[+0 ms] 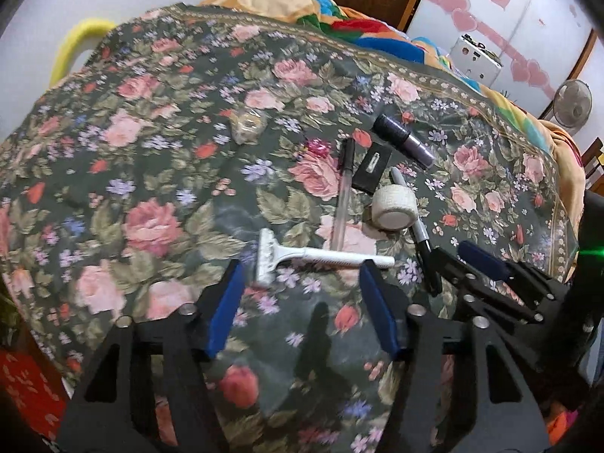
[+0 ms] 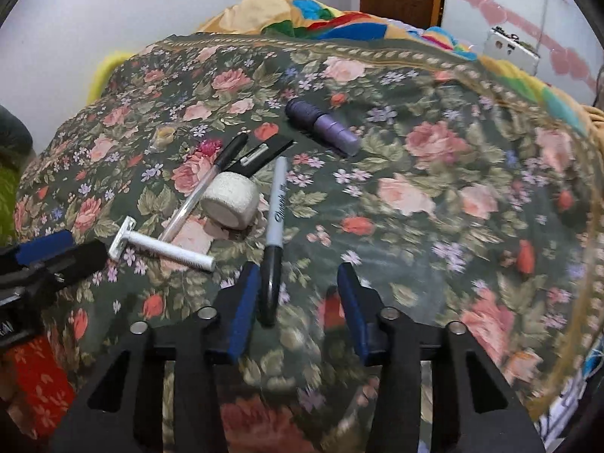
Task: Collect trash
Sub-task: 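Grasp the white razor with the left gripper while the right gripper grasps the Sharpie marker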
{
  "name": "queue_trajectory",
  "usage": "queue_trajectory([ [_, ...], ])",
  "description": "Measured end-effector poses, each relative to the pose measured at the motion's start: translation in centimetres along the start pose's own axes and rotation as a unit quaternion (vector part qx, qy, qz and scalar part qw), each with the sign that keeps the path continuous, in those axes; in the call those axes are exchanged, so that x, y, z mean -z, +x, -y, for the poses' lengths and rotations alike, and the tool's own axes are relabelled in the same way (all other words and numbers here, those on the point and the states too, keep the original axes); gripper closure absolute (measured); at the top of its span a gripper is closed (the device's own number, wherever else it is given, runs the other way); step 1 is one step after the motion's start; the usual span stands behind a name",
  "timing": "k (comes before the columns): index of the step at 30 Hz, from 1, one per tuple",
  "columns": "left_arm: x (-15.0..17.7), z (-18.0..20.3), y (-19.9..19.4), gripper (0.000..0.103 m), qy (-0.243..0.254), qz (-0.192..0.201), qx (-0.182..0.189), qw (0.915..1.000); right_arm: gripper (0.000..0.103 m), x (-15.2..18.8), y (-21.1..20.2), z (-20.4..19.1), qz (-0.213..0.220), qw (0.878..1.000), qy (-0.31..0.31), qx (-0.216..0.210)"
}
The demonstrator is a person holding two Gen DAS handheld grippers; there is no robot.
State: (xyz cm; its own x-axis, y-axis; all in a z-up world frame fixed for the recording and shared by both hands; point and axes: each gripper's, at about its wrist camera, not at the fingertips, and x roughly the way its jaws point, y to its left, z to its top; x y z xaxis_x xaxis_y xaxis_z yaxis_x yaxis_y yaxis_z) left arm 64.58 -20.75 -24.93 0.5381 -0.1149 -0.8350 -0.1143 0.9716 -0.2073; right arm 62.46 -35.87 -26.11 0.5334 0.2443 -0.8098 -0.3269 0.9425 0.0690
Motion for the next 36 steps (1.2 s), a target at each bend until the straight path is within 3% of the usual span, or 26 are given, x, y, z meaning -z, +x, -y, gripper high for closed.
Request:
queue_trajectory([
  [3,-0.2,0.0,1.1,0.063,-0.014,-0.012,0.012,0.9998,0.074,-0.1,0.8,-0.3,0.003,1.0,-0.008,-0.003],
  [6,-0.2,-0.2,1.9,0.063,-0.041,-0.02,0.032,0.9984,0.075,0.0,1.3,-0.4,0.004,1.0,0.0,-0.021],
  [10,-0.5,-0.4,2.7,0.063,-0.07,-0.021,0.036,0.9967,0.091,0.1,1.7,-0.9,0.005,1.0,-0.018,-0.001],
  [18,-1.7,-0.9,3.9,0.063,-0.097,-0.017,0.014,0.995,0.091,1.1,1.0,-0.4,-0.003,0.999,-0.034,0.01],
  [26,-1.0,-1.1,3.5,0.069,-0.048,-0.007,-0.035,0.9982,0.091,2.8,-0.4,0.9,-0.012,1.0,0.017,-0.014],
  [36,1.4,-1.9,2.0,0.072,0.013,-0.007,-0.079,0.9968,0.091,2.6,0.3,-0.8,0.013,0.999,-0.012,0.029],
])
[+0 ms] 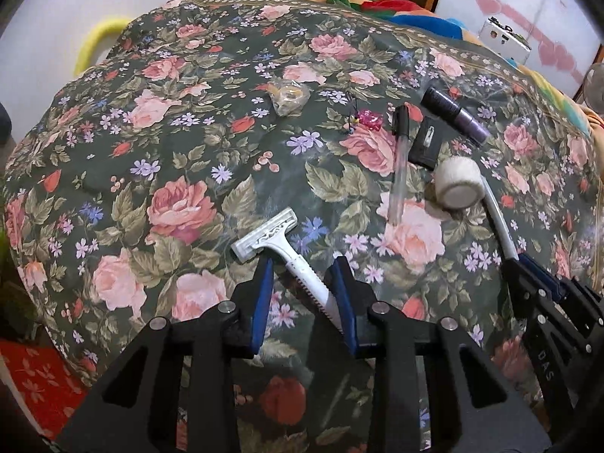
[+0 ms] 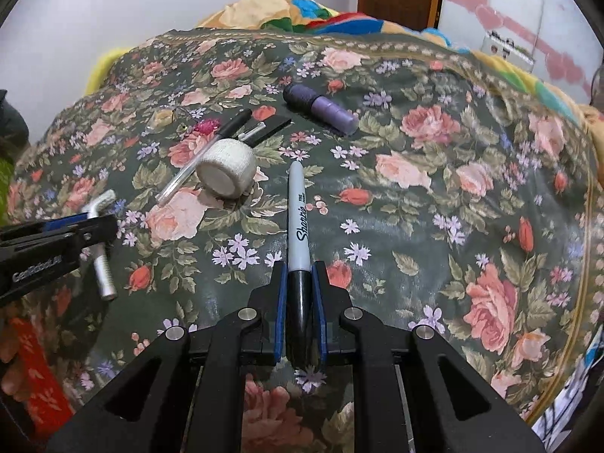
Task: Collect trash
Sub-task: 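Grasp the white razor with the left gripper while the right gripper grasps the Sharpie marker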
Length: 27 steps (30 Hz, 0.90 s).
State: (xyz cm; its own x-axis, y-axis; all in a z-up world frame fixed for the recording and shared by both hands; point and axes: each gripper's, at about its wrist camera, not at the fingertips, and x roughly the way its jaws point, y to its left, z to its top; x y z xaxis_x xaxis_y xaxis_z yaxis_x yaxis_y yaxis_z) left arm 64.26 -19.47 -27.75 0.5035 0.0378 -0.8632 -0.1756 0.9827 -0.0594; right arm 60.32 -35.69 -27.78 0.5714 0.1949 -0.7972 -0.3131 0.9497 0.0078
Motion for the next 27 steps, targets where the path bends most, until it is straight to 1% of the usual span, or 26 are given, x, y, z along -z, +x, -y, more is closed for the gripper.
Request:
queue_trajectory([
  [1,0.2,0.1,0.0,0.074,0.002,0.002,-0.002,1.0,0.091,0.0,0.0,-0.2,0.002,1.0,-0.002,0.005],
  [2,0.2,0.3,-0.1,0.08,0.004,0.003,0.002,1.0,0.091,0.0,0.0,-0.3,0.002,1.0,-0.003,0.009],
  [3,0.3,0.4,-0.1,0.083,0.007,0.002,0.002,1.0,0.091,0.0,0.0,-0.2,0.0,1.0,-0.001,0.009],
  [5,0.4,0.7,-0.2,0.092,0.015,-0.003,0.007,0.9999,0.091,-0.2,0.0,0.2,-0.012,1.0,0.016,-0.007],
  [6,0.4,0.8,-0.3,0.095,0.018,-0.007,0.015,0.9997,0.091,-0.3,0.0,0.6,-0.022,0.999,0.031,-0.022],
  [8,0.6,0.7,-0.9,0.095,0.017,-0.016,0.036,0.999,0.091,-0.3,-0.3,0.9,-0.033,0.997,0.048,-0.041],
  [9,0.7,0.7,-1.6,0.095,0.017,-0.014,0.045,0.9987,0.091,-0.3,-0.7,1.0,-0.033,0.997,0.052,-0.052],
  [12,1.1,0.7,-3.9,0.095,0.019,0.004,0.062,0.9979,0.091,-0.4,-2.4,1.0,-0.021,0.997,0.056,-0.05],
  [17,1.4,0.4,-8.6,0.095,0.029,0.032,0.079,0.9959,0.091,-1.2,-6.4,0.5,0.008,0.997,0.055,-0.044],
  [22,1.4,-0.9,-13.5,0.095,0.033,0.065,0.083,0.9938,0.091,-2.5,-10.3,-1.2,0.04,0.998,0.041,-0.036],
  [27,2.2,-3.3,-18.8,0.095,0.034,0.107,0.066,0.9914,0.091,-3.5,-14.9,-4.4,0.082,0.996,0.016,-0.04],
])
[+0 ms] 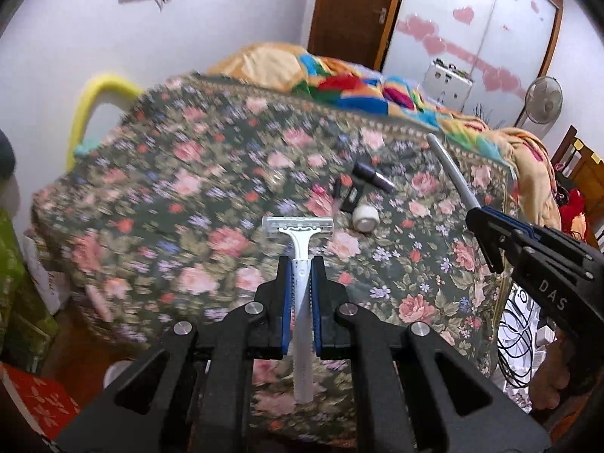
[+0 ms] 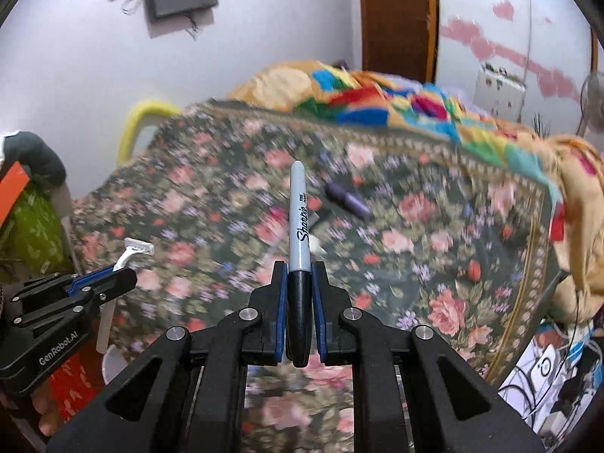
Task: Collect trash
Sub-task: 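Grasp the white razor with the left gripper while the right gripper grasps the Sharpie marker, then carry razor and marker to the white bin and open both grippers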
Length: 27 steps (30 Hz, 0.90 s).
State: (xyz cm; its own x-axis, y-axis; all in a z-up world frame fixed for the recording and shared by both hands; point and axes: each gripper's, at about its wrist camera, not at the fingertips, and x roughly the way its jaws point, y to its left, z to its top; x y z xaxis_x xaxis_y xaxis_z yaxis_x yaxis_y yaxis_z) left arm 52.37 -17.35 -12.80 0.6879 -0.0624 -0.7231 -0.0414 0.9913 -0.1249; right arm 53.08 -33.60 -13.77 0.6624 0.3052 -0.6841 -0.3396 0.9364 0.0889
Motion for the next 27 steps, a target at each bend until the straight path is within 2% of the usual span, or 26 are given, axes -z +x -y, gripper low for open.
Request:
queue_trajectory([
  [11,2.1,-6.8,-9.8,0.095,-0.025,0.042,-0.034,0.9982,0.091,-1.1,-6.8,-9.7,0.043,0.997,-0.044,-0.046],
  [19,5.1,-14.0,-15.9,0.095,-0.056,0.056,-0.078,0.9938,0.091,0.2,-8.9,-17.0,0.045,0.992,-0.075,-0.087],
  [27,8.8,-20.6,-19.2,0.095,-0.088,0.053,-0.109,0.9887,0.091,2.0,-9.4,-24.0,0.029,0.986,-0.112,-0.122],
])
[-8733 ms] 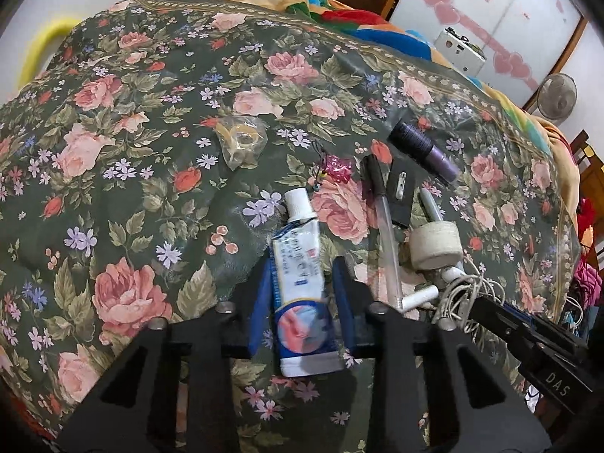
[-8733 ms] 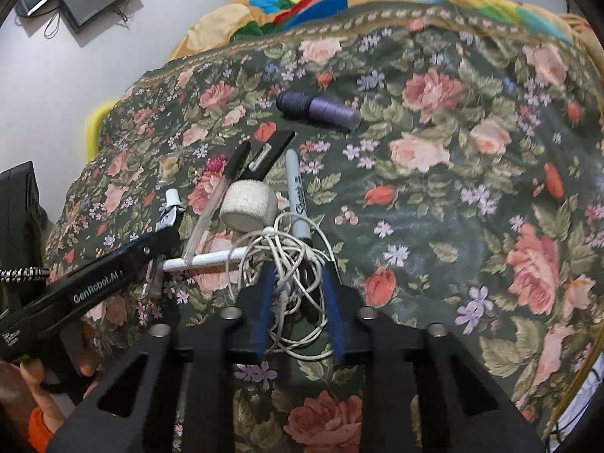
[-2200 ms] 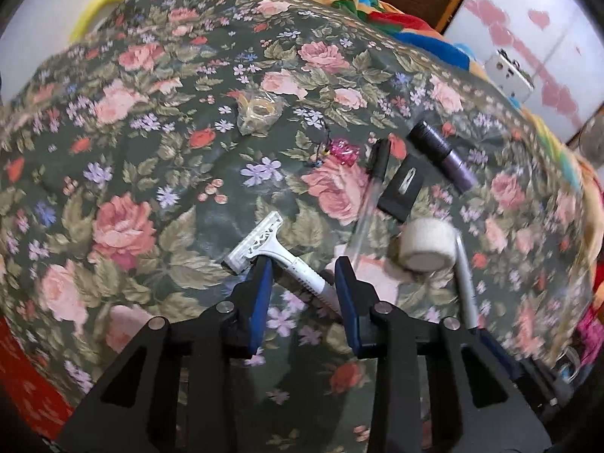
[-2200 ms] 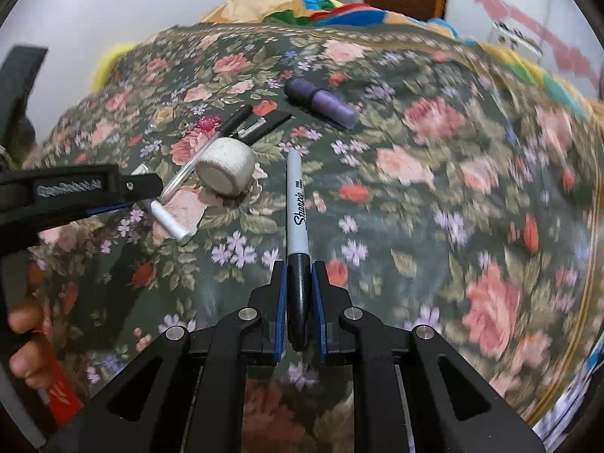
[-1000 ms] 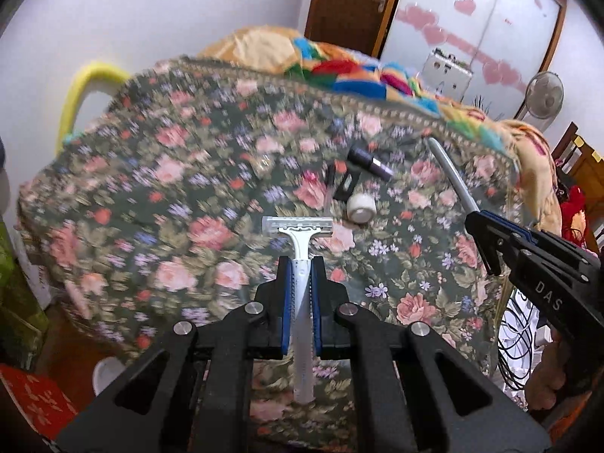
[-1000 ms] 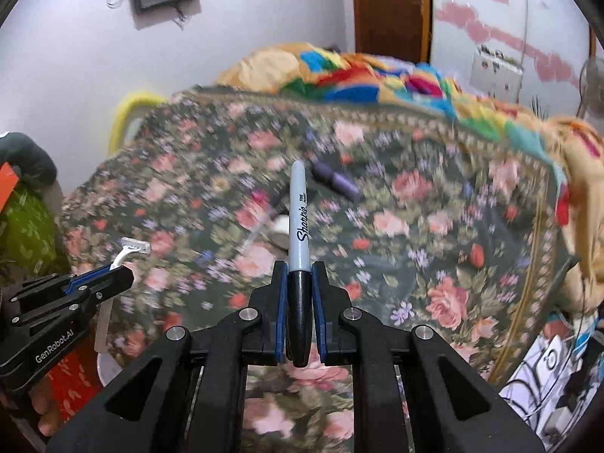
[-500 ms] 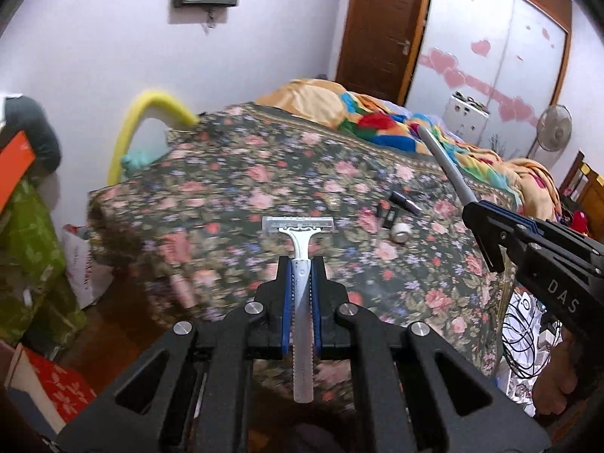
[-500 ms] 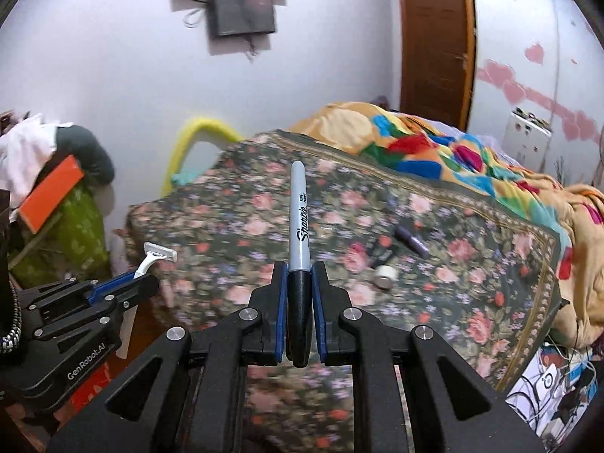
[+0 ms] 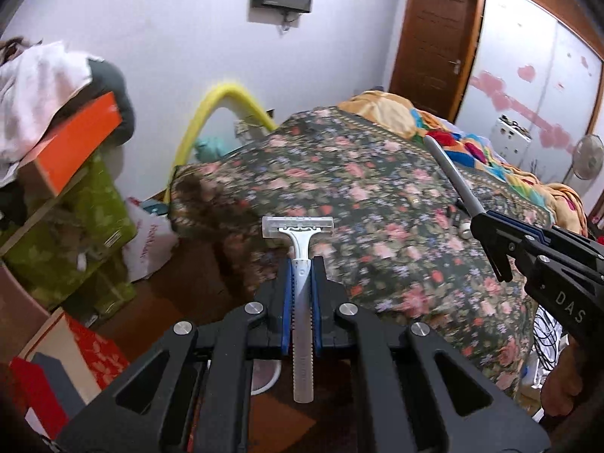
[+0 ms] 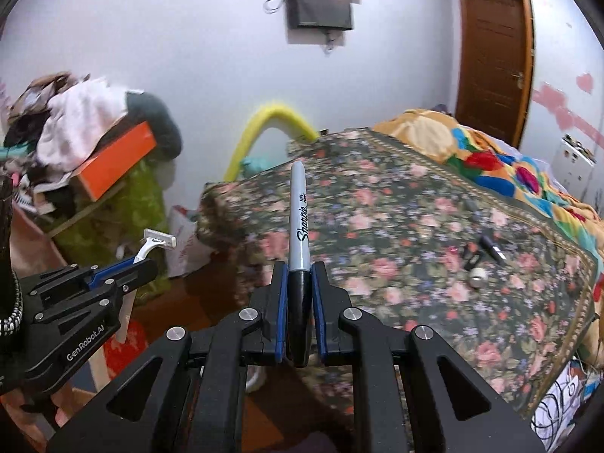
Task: Collect trash
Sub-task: 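Carry razor and marker to the white bin and open both grippers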
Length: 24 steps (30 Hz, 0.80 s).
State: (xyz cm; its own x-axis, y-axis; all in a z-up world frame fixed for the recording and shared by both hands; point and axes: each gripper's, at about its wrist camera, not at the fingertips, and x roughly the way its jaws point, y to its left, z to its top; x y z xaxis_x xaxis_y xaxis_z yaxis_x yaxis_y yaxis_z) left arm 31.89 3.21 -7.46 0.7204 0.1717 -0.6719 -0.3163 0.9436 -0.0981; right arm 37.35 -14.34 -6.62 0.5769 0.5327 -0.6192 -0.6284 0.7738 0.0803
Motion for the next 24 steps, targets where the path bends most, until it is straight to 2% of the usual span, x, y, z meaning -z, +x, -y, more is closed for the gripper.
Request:
queue_trajectory([
  [6,2.3,-4.6,1.0,0.095,-0.023,-0.027,-0.016,0.9993,0.091,0.9,2.7,-4.5,-0.034,0.999,-0.023,-0.026],
  [13,5.5,-9.2,4.8,0.095,-0.051,-0.081,-0.034,0.9948,0.091,3.2,8.0,-8.6,-0.112,0.991,-0.04,-0.056],
  [24,11.1,-13.5,12.9,0.095,-0.098,-0.19,-0.033,0.9764,0.091,7.5,16.9,-12.2,-0.24,0.965,-0.052,-0.088],
])
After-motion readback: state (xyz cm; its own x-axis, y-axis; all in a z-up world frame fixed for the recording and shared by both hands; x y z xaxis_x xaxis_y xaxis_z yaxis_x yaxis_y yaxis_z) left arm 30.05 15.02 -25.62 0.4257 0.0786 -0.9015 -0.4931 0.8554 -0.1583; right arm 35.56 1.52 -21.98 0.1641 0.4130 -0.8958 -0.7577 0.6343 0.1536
